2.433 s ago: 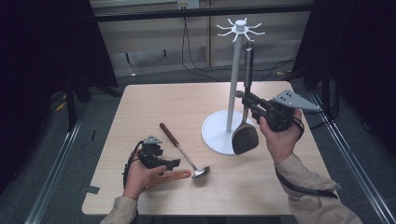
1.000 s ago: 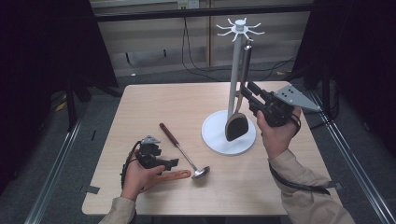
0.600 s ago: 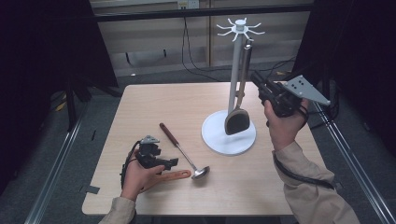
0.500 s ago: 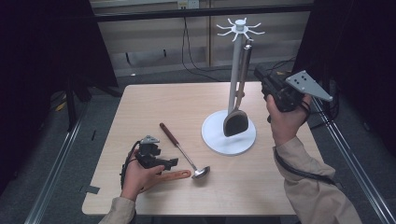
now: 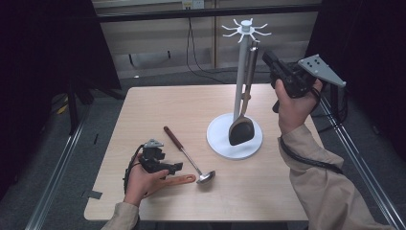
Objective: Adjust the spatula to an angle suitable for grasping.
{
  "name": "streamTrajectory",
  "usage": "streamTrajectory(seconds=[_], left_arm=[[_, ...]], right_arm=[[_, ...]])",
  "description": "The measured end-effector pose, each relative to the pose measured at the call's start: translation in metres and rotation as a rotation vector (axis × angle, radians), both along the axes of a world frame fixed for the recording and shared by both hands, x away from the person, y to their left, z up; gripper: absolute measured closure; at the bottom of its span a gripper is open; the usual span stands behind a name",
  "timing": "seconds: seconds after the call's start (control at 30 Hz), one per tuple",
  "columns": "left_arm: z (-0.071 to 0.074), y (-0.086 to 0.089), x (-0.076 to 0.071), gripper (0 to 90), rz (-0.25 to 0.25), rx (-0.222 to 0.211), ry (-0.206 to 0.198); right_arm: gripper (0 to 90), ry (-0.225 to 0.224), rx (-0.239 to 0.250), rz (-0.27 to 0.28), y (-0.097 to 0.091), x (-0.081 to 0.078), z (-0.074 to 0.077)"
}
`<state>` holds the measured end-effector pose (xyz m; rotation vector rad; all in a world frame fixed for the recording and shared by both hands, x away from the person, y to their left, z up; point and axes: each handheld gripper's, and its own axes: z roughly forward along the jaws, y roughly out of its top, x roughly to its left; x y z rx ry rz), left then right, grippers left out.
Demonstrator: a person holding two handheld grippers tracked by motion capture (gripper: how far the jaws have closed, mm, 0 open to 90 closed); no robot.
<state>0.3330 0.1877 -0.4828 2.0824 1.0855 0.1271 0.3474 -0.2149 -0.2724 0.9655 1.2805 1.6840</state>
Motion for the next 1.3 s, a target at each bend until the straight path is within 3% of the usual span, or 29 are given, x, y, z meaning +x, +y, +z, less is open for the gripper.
streamTrajectory(seconds=[0.2,0.57,1.3], left_arm=[[0.0,0.0,0.0,8.4,-0.01,0.007,0.004],[0.0,0.0,0.0,8.0,-0.009,0.006,0.003],[0.004,0.003,0.0,6.9,0.008,-0.008,-0.013]], right_arm=[[90.0,-0.019,0.004,-0.015,-0.003,0.007,0.016],[90.0,-0.049,0.039,-0.015,-0.001,0.014,0.028],[90.0,-0.055,0.01,0.029,0.012,0.008,0.03]])
